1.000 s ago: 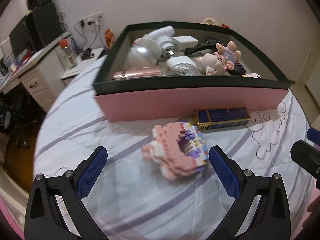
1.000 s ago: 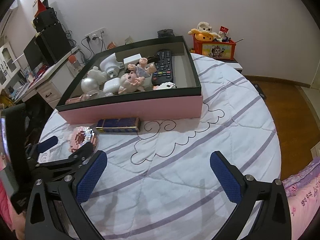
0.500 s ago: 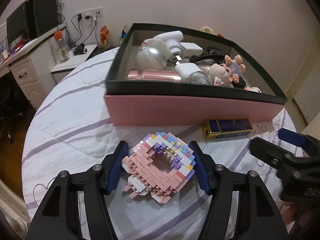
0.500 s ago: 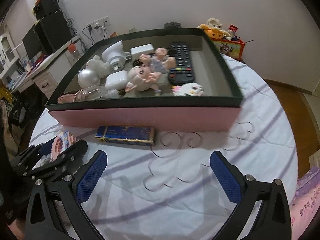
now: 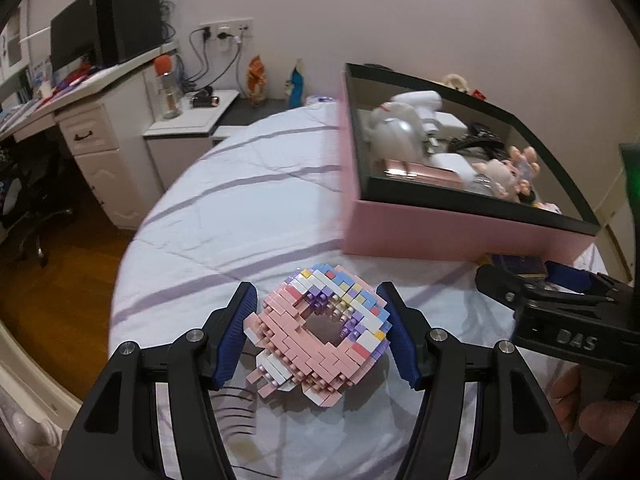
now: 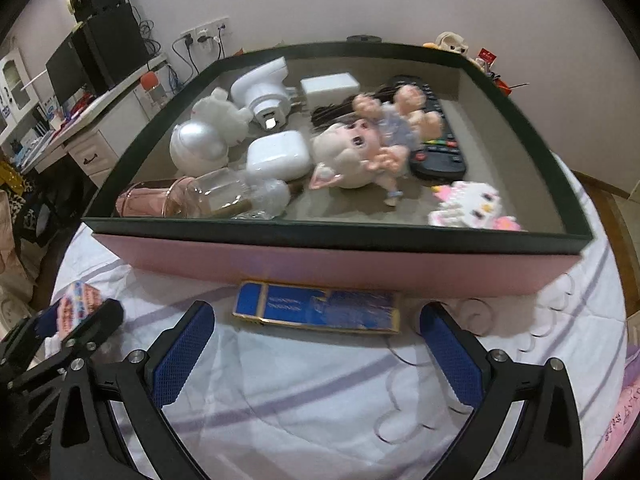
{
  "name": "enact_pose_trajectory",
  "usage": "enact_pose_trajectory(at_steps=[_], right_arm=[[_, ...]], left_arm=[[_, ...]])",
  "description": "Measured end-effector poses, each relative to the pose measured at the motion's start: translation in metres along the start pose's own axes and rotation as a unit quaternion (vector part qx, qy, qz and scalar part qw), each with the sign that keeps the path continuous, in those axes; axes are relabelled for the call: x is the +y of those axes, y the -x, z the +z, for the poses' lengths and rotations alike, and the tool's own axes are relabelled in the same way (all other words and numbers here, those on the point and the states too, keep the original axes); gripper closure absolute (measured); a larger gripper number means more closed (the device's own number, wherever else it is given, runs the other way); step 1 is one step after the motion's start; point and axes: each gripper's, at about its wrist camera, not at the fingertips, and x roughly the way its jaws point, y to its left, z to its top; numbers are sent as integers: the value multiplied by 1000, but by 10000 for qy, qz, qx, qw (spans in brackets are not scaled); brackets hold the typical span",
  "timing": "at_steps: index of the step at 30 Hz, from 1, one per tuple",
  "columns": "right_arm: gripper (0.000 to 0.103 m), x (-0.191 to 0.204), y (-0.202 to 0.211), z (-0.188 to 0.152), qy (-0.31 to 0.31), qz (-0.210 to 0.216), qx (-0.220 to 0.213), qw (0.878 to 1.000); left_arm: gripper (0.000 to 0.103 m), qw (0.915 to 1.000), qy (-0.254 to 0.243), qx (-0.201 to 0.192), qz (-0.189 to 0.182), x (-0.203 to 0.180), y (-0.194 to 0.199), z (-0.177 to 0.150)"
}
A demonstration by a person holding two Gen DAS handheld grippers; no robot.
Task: Organize rigid objects
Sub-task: 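Grasp the pink block donut with left tool while right tool grasps the blue box, then carry the donut and blue box over into the pink box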
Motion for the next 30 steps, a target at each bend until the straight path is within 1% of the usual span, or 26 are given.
enact_pose_trajectory(at_steps=[2, 3, 5, 7, 10, 11, 12, 13, 22, 26, 27, 30], right_arm=[[0, 5, -8, 2, -15, -131, 58, 9999], [0, 10, -12, 2, 26, -369, 71, 9993], [0, 17, -15, 0, 109, -630, 40, 9979], [0, 18, -14, -2, 49, -666, -58, 9977], [3, 16, -11, -6, 60, -595, -135, 9981], [8, 15, -9, -8, 74, -581, -160, 9982], [16, 14, -6, -11, 79, -557, -186, 9982], [20, 13, -2, -15, 80, -537, -207, 9983], [20, -5, 26, -33, 9, -2, -235, 9997], [20, -14, 38, -34, -68, 150, -283, 9995], [20, -18, 36, -30, -83, 182, -297, 9994], [20, -27, 52, -28, -146, 251, -415, 9987]], left_arm=[[40, 10000, 48, 4, 34, 6, 0, 0], [40, 10000, 62, 7, 42, 7, -1, 0], [40, 9999, 92, 9, 41, 11, 0, -1], [40, 9999, 97, 5, 38, 11, 0, -2], [40, 10000, 77, 15, 28, 11, 1, -3], [40, 10000, 82, 13, 17, 11, 2, -4], [40, 10000, 92, 13, 3, 11, 2, -4], [40, 10000, 89, 11, 11, 9, 2, -4], [40, 10000, 41, -64, -8, 1, 10, -4], [40, 9999, -4, -116, -3, -3, 17, -4], [40, 9999, -12, -128, -13, -4, 20, -4], [40, 9998, -61, -184, -40, -10, 26, 1]])
